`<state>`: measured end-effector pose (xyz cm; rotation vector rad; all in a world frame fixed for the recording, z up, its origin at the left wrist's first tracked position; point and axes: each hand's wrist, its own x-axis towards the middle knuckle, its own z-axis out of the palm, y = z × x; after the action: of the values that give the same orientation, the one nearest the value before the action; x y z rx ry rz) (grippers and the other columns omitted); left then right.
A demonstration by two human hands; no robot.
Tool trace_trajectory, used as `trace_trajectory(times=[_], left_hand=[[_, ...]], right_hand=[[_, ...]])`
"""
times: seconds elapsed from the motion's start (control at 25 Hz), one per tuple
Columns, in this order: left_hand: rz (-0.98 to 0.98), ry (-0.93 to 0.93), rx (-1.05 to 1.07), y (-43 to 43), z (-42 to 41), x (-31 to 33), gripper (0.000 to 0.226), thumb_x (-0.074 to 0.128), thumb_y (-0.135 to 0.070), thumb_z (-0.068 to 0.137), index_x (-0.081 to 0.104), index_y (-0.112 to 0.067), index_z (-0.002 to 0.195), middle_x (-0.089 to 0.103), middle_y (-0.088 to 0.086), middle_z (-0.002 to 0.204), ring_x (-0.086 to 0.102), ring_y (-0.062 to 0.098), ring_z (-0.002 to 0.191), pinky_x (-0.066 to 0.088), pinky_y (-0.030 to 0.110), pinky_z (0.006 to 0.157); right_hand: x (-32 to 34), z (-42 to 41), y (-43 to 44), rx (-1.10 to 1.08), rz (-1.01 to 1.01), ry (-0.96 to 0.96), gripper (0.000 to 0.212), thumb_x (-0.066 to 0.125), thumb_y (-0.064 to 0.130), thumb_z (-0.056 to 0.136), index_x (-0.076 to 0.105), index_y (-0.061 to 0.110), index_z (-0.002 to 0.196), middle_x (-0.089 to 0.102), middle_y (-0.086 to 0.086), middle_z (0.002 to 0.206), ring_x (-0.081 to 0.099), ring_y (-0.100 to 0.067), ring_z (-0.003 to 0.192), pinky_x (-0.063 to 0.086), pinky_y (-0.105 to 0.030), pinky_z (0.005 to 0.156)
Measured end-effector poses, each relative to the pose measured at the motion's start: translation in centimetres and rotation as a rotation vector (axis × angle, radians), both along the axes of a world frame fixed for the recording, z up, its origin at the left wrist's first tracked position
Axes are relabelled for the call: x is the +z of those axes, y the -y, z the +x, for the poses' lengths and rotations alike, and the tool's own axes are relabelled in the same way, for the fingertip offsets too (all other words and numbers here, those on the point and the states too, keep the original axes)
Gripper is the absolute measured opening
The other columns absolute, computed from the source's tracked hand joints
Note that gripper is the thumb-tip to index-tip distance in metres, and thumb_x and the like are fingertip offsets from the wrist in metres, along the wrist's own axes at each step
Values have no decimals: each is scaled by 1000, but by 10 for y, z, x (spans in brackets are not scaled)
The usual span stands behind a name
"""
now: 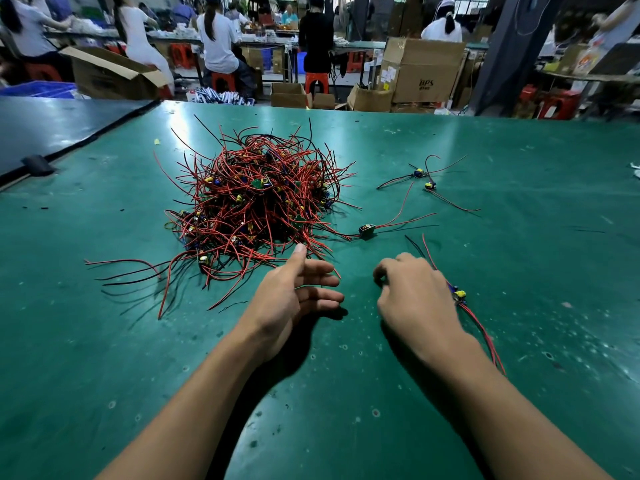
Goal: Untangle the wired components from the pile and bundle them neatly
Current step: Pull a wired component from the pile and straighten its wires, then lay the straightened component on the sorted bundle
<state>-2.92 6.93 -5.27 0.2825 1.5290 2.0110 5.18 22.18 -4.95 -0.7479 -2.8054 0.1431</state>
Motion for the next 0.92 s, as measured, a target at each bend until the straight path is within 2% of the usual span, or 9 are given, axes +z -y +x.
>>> trace_trajectory(times=[0.16, 0.48, 0.56, 0.72, 0.92], left_hand=[[16, 22, -4, -1, 0, -1, 57, 36, -45, 101, 61, 6, 106, 67, 16, 81, 66, 25, 65, 57, 32, 62], [10, -17, -14, 0, 0, -1, 56, 34, -44, 102, 61, 6, 103, 66, 18, 83, 67, 28, 67, 59, 33, 63], [9, -21, -17, -1, 0, -2, 56, 34, -43, 102, 60, 6, 104, 66, 18, 83, 67, 28, 67, 59, 33, 63], [0, -28, -11, -3, 0, -2, 55, 34, -42, 103, 60, 6, 104, 66, 16, 81, 67, 25, 64, 58, 31, 60], [-12, -63, 21, -6, 1, -1, 47, 36, -37, 104, 61, 3, 98, 64, 14, 76, 62, 23, 55, 54, 29, 51]], right_hand=[[-17, -6, 40, 142, -8, -83, 24, 49, 25, 93, 61, 25, 114, 55, -1, 117, 47, -26, 113, 40, -39, 88], [-13, 0, -27, -301, -70, -47, 32, 46, 40, 100, 59, 22, 124, 50, -8, 130, 40, -31, 124, 36, -47, 99], [-16, -2, -26, -285, -72, -75, 33, 48, 40, 100, 60, 21, 124, 52, -8, 129, 41, -31, 123, 36, -46, 98], [-22, -19, -7, -90, -95, -185, 31, 52, 30, 98, 57, 22, 128, 56, -7, 126, 46, -30, 119, 41, -42, 94], [-22, -43, -15, -131, -263, -255, 41, 60, 35, 94, 54, 30, 134, 59, -6, 124, 56, -30, 115, 45, -39, 91]])
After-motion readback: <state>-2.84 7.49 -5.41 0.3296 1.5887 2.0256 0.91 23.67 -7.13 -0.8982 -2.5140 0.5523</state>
